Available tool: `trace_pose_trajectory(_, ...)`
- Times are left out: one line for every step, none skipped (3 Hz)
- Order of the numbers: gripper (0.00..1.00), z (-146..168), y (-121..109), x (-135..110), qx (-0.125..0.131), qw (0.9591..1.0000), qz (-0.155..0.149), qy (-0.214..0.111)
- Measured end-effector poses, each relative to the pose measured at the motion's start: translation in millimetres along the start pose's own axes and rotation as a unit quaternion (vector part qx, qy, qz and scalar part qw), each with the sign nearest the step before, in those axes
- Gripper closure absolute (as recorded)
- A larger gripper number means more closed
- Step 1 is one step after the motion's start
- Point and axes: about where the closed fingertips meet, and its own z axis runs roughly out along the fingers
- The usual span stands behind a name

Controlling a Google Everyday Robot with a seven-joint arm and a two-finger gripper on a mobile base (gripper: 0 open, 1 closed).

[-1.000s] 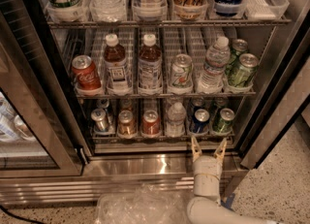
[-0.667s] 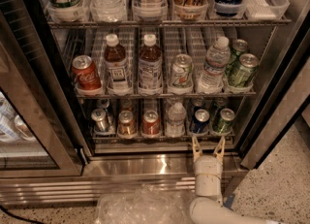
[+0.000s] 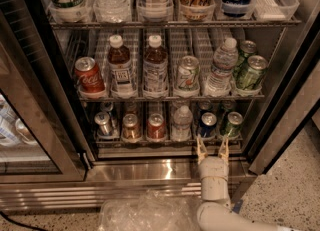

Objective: Pick pepsi can from bottom shelf of fridge

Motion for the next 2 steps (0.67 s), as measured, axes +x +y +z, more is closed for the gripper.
trace_pose_trajectory(0.36, 5, 7, -9, -0.012, 0.9998, 0.010, -0.008)
trace_pose_trajectory(0.36, 14, 18, -9, -0.028, 0.9992, 0.025, -0.010)
